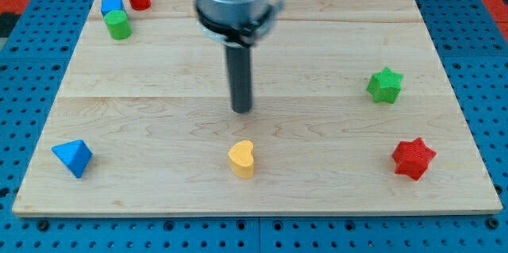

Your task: Push the red star up and left

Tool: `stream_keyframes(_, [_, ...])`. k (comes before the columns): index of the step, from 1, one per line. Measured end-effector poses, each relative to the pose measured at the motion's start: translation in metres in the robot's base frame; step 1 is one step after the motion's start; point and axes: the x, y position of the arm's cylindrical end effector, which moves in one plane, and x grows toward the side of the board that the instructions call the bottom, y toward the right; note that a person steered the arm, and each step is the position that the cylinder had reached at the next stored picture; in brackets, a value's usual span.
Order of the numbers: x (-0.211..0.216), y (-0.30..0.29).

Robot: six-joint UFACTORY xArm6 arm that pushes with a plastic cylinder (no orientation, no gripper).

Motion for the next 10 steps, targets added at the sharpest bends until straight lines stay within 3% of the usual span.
stream_keyframes(2, [0.100, 0.081])
stream_keyframes(3, [0.131, 0.153])
stream_keyframes(4, [0.128, 0.210])
stream_keyframes(6, [0.107, 0.203])
stream_keyframes(7, [0.103, 0.229])
stream_keyframes(10, [0.062, 0.179])
